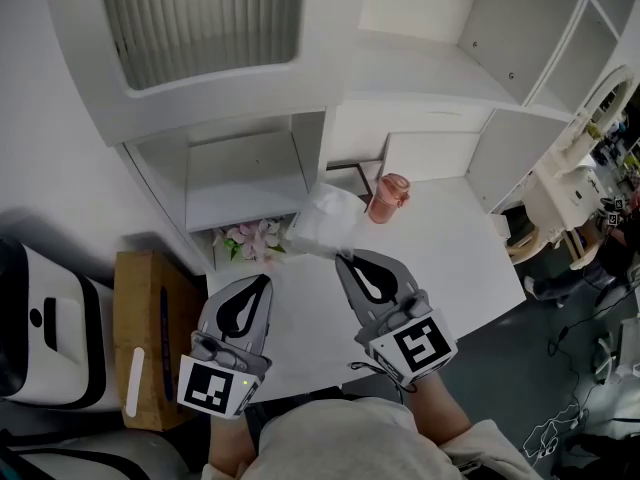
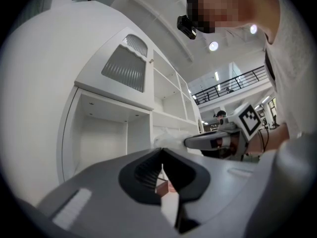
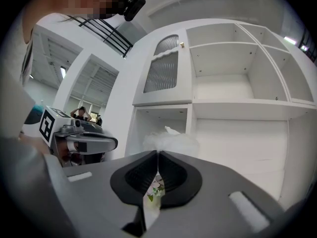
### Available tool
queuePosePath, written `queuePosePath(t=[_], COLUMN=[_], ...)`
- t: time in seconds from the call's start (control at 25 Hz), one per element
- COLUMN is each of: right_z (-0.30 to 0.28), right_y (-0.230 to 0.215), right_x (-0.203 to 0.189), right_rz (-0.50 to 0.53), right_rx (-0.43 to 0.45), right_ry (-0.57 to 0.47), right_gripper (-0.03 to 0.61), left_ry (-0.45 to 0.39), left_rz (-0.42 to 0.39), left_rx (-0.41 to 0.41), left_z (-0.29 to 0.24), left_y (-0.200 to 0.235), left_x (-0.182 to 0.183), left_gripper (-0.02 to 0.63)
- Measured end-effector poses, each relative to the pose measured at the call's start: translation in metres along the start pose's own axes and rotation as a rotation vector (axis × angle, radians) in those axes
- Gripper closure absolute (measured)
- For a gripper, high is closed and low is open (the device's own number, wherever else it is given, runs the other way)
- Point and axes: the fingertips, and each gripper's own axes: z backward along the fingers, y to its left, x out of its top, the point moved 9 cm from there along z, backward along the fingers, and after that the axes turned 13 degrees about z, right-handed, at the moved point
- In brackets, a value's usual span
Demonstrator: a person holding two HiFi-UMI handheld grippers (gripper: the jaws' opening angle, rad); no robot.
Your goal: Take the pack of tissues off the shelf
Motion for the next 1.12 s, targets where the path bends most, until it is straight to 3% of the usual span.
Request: queuePosePath(t=[0.36, 0.72, 1.12], right_z=[0.039, 0.059, 0.068], right_y=[-0.022, -0.027, -0.032], right_x=[-0.012, -0.037, -0.038], right_rz=[0.013, -0.011, -0.04], right_rx=[-0.045, -0.025, -0.031], right_ry=[0.022, 0.039, 0.008], right_gripper=[0.574, 0.574, 0.572], left_ry=[-0.021, -0.005, 0.014], left_rz=[-0.001, 0.005, -0.016], left_rx=[-0.03, -0.032, -0.032], left_z=[-0.024, -0.038, -0.04], left_y=[-0.027, -0.047, -0.057], left_x=[-0.008, -0.019, -0.017], left_gripper=[0.612, 0.612, 0.612])
